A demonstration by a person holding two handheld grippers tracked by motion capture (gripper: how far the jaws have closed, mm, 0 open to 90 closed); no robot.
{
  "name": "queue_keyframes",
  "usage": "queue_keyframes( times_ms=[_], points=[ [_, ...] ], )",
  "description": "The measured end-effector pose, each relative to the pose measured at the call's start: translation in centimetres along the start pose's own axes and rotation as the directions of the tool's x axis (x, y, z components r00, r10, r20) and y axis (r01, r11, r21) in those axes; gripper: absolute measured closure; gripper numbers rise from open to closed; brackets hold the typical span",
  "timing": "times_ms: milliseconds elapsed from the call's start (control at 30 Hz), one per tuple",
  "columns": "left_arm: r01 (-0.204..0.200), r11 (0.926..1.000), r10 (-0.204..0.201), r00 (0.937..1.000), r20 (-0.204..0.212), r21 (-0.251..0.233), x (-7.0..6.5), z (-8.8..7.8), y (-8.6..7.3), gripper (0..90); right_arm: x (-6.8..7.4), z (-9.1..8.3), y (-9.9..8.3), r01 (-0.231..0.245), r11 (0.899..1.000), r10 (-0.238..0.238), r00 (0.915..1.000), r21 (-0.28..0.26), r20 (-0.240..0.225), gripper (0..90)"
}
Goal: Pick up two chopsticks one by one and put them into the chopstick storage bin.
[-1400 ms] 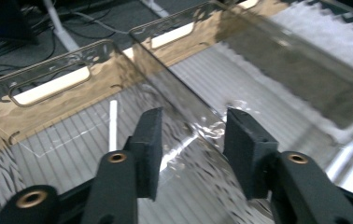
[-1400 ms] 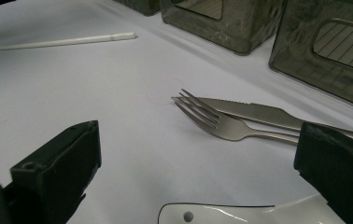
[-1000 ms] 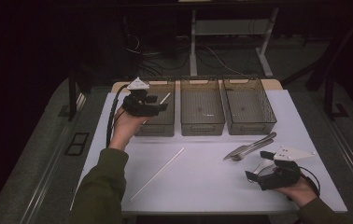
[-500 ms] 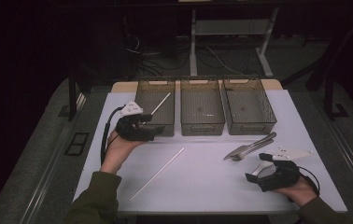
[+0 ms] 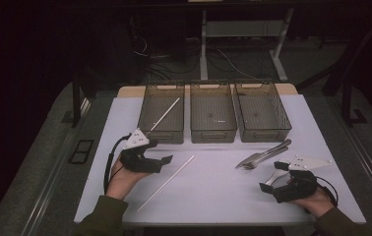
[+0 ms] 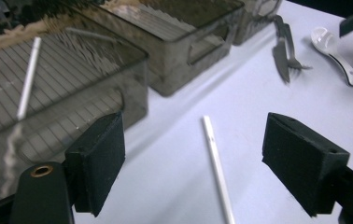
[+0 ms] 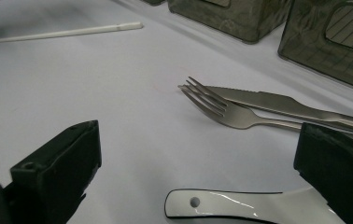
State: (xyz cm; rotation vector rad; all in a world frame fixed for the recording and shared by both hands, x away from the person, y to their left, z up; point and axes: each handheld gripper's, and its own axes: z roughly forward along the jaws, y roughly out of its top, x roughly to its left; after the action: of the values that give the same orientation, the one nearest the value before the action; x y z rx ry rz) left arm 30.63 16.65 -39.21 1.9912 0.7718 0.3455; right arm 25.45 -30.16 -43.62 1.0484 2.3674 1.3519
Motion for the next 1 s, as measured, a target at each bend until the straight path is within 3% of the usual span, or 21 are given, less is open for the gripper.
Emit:
queue_keyframes(
  times_ms=[167,500,767,1000],
  points=[
    [-0.008,1.0000,0.008,1.0000,0.002,0.001,-0.8,0.0,-1.3,20.6,0.1,-0.1,0.0,-0.001,1.000,0.001,1.0000,-0.007,0.004,0.8],
    [0.022,0.9991,-0.023,0.9993,0.030,0.035,-1.8,0.6,-3.3,25.2,0.1,-0.1,0.0,-0.003,1.000,0.003,1.0000,-0.009,0.007,0.8],
    [0.026,0.9978,-0.029,0.9980,0.056,0.062,-2.2,1.2,-3.6,36.3,0.2,-0.1,0.0,-0.001,1.000,0.001,1.0000,-0.008,0.009,0.8],
    [0.032,0.9922,-0.041,0.9965,0.072,0.120,-2.2,1.8,-3.9,51.3,0.2,-0.1,0.0,0.000,1.000,0.000,1.0000,-0.005,0.009,0.8]
  ],
)
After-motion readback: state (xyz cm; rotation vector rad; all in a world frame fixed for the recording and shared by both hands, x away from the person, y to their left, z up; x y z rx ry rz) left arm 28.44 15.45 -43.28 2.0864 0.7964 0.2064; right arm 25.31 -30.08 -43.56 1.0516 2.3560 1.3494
